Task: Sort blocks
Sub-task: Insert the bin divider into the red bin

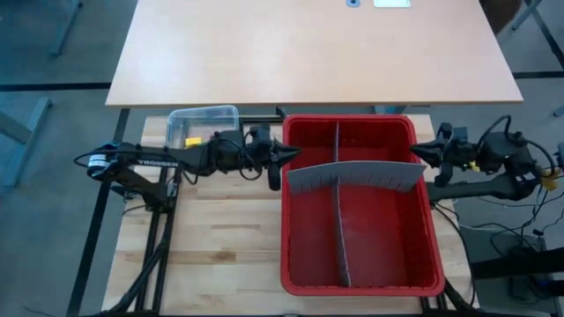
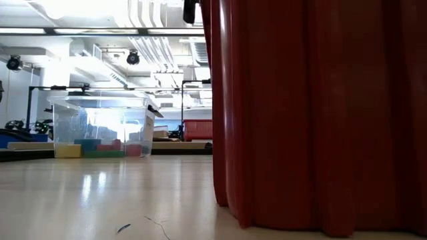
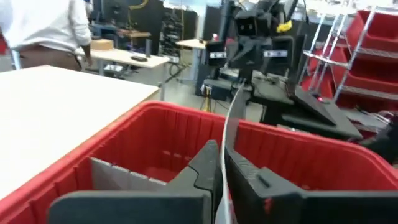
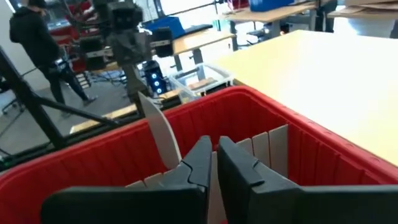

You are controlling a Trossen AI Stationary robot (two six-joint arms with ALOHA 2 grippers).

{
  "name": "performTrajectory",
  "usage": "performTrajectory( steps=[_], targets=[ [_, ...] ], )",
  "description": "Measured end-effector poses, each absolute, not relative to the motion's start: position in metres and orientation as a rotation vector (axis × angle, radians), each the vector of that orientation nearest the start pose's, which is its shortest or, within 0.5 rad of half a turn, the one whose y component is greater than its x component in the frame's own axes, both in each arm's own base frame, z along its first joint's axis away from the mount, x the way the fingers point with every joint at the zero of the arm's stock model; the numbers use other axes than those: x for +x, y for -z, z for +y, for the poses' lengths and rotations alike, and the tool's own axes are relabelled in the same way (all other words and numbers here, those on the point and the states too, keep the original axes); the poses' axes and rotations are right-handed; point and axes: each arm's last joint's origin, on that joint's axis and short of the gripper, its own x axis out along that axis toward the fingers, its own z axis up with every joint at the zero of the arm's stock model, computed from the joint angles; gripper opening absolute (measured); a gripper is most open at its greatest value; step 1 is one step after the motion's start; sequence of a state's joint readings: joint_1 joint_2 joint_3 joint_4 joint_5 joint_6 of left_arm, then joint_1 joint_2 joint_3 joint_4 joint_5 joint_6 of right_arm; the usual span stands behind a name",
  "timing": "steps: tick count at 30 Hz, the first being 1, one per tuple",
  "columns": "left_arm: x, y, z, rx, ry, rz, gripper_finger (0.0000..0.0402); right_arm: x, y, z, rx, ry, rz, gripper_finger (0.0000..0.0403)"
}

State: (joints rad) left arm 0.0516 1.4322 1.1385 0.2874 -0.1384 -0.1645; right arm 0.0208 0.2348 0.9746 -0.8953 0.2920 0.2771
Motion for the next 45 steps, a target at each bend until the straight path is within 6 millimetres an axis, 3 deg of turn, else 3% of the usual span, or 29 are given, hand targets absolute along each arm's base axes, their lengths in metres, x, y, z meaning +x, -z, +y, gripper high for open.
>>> performTrajectory(
  steps=[8,17,28,36,45],
  targets=[
    [0.346,-0.341,-0.007,-0.173,-0.494,-0.109,0.0,0.02,-0.361,-0.011,0.223,0.411,0.132,0.0],
    [0.359,-0.325,-0.027,-0.137,-0.494,-0.1,0.0,0.055,-0.363,-0.011,0.132,0.445,0.271,0.0],
    [0.361,-0.323,-0.027,-0.157,-0.493,-0.113,0.0,0.05,-0.359,-0.014,0.205,0.573,0.256,0.0],
    [0.362,-0.323,-0.026,-0.166,-0.495,-0.112,0.0,0.051,-0.353,-0.013,0.186,0.536,0.281,0.0],
    [0.362,-0.321,-0.025,-0.161,-0.499,-0.099,0.0,0.032,-0.341,-0.012,0.295,0.458,0.046,0.0]
  ],
)
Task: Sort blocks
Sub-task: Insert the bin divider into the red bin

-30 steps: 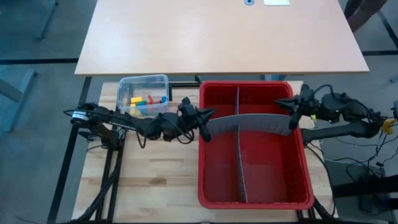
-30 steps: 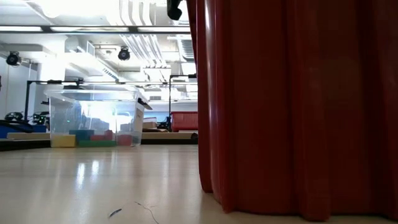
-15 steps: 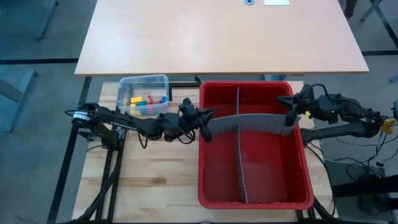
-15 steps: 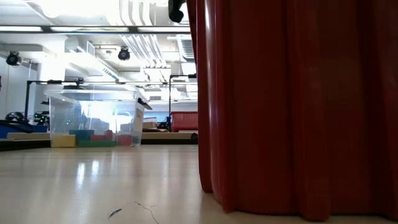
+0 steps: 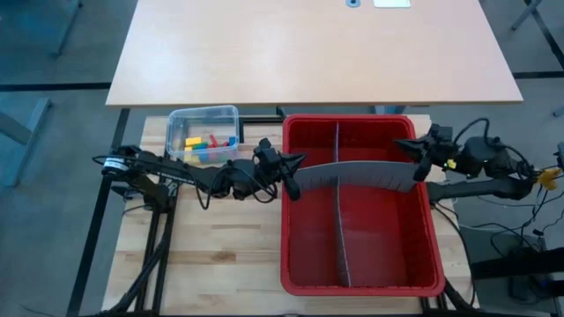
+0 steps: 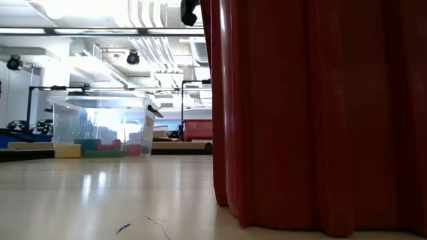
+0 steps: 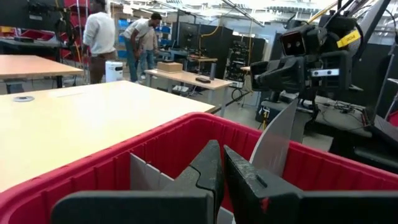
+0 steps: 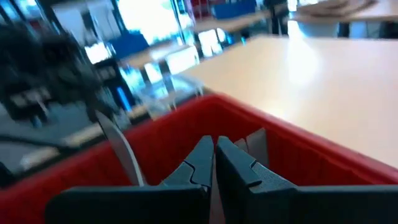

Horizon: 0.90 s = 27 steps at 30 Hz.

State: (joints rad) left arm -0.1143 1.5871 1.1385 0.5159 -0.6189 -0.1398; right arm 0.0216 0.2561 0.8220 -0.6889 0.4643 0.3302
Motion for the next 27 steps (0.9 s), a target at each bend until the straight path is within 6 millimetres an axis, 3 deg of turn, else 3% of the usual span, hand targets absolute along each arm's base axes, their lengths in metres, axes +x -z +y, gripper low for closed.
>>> performTrajectory(
  steps=[10,17,22,27],
  targets=[
    [0.362,-0.321,-0.025,-0.184,-0.498,-0.104,0.0,0.062,-0.338,-0.01,0.229,0.408,0.136,0.0],
    [0.362,-0.32,-0.023,-0.182,-0.504,-0.092,0.0,0.057,-0.342,-0.011,0.128,0.42,0.103,0.0],
    [0.362,-0.32,-0.021,-0.181,-0.508,-0.091,0.0,0.057,-0.349,-0.014,0.057,0.515,0.044,0.0],
    [0.362,-0.32,-0.021,-0.186,-0.509,-0.093,0.0,0.055,-0.349,-0.019,-0.022,0.745,0.062,0.0]
  ],
)
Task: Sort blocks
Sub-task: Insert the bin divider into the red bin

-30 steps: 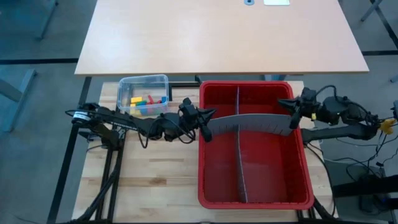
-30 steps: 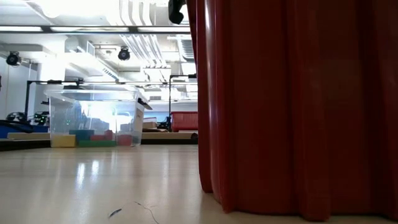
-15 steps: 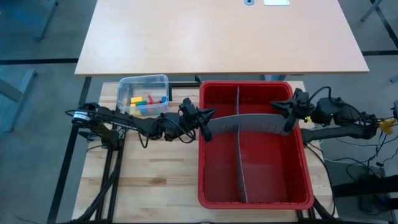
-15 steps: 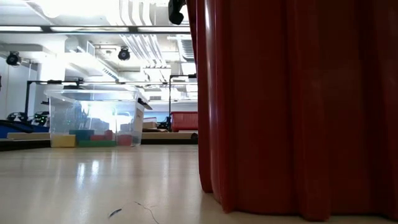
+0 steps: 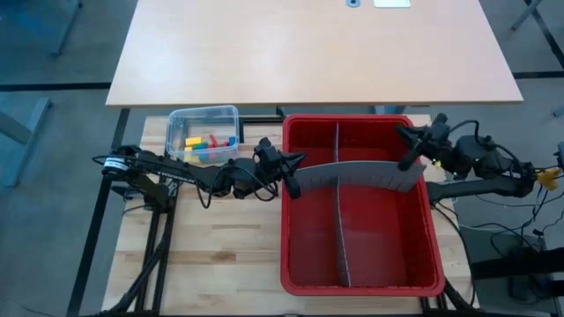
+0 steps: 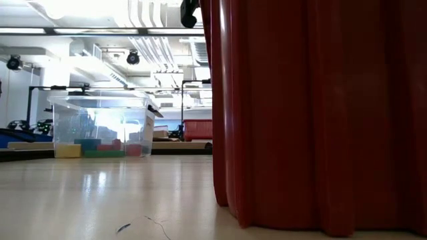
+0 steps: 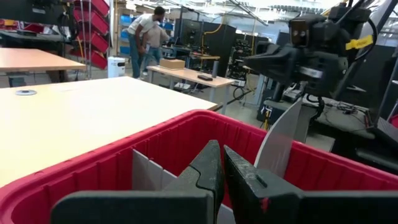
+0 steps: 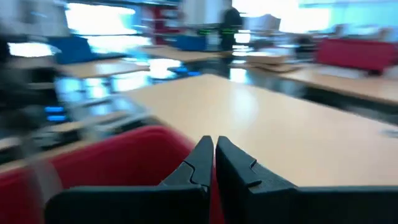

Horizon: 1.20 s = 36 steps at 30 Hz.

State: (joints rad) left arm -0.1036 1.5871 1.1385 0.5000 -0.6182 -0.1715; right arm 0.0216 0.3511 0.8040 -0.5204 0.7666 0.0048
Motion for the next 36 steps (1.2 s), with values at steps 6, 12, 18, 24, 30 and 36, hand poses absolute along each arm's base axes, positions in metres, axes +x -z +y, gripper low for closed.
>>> performTrajectory(
  steps=[6,12,18,24,30,36],
  targets=[
    [0.362,-0.32,-0.02,-0.192,-0.51,-0.094,0.0,0.051,-0.35,-0.022,-0.078,0.91,0.082,0.0],
    [0.362,-0.32,-0.018,-0.192,-0.516,-0.095,0.0,0.052,-0.348,-0.022,-0.063,0.921,0.081,0.0],
    [0.362,-0.32,-0.017,-0.191,-0.519,-0.096,0.0,0.05,-0.349,-0.023,-0.246,0.98,0.173,0.0],
    [0.362,-0.32,-0.017,-0.193,-0.512,-0.096,0.0,0.045,-0.349,-0.025,-0.284,1.086,0.204,0.0],
    [0.362,-0.32,-0.017,-0.195,-0.511,-0.096,0.0,0.049,-0.346,-0.024,-0.292,1.037,0.2,0.0],
    [0.362,-0.319,-0.017,-0.192,-0.511,-0.088,0.0,0.063,-0.333,-0.024,-0.254,1.017,0.135,0.0]
  ],
)
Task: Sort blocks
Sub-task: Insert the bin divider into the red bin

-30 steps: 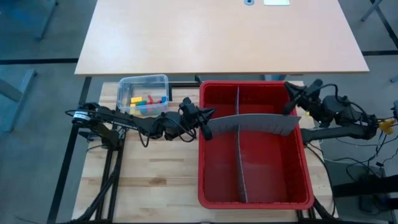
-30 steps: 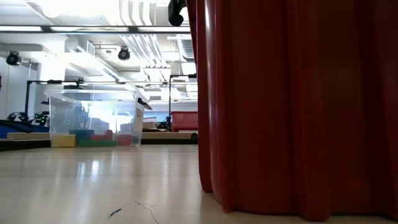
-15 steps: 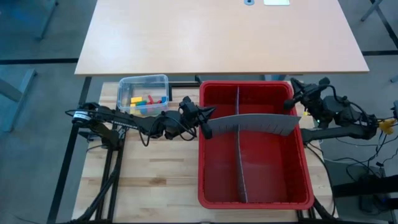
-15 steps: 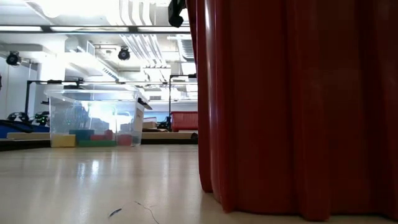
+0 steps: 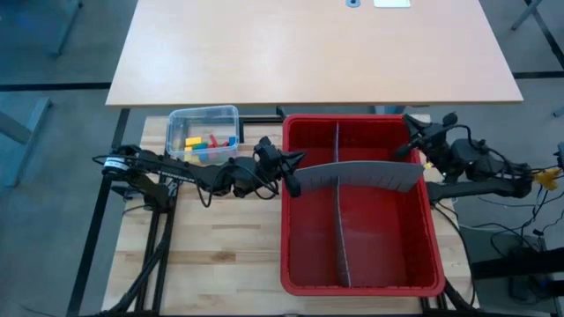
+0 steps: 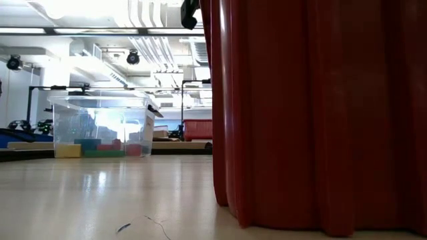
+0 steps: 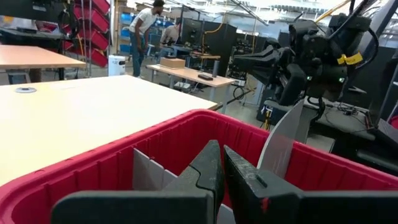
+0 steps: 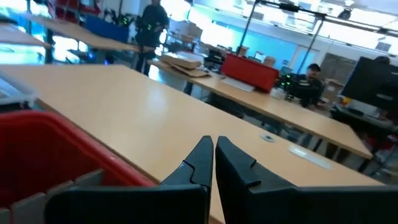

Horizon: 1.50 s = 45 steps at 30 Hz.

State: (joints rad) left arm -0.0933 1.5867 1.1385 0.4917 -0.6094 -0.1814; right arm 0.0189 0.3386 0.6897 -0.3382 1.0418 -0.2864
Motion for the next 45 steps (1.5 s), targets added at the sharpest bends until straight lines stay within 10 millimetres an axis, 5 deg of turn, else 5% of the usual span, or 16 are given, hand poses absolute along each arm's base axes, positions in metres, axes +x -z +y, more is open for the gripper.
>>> performTrajectory(
  steps=[6,20,34,45],
  targets=[
    [0.362,-0.319,-0.017,-0.202,-0.511,-0.085,0.0,0.081,-0.317,-0.024,-0.361,1.011,0.065,0.0],
    [0.363,-0.317,-0.015,-0.2,-0.518,-0.072,0.0,0.079,-0.325,-0.048,-0.462,1.172,0.021,0.0],
    [0.363,-0.317,-0.013,-0.206,-0.524,-0.075,0.0,0.075,-0.333,-0.06,-0.391,1.24,0.084,0.0],
    [0.363,-0.317,-0.012,-0.203,-0.528,-0.067,0.0,0.057,-0.317,-0.049,-0.089,1.149,0.163,0.0]
  ],
)
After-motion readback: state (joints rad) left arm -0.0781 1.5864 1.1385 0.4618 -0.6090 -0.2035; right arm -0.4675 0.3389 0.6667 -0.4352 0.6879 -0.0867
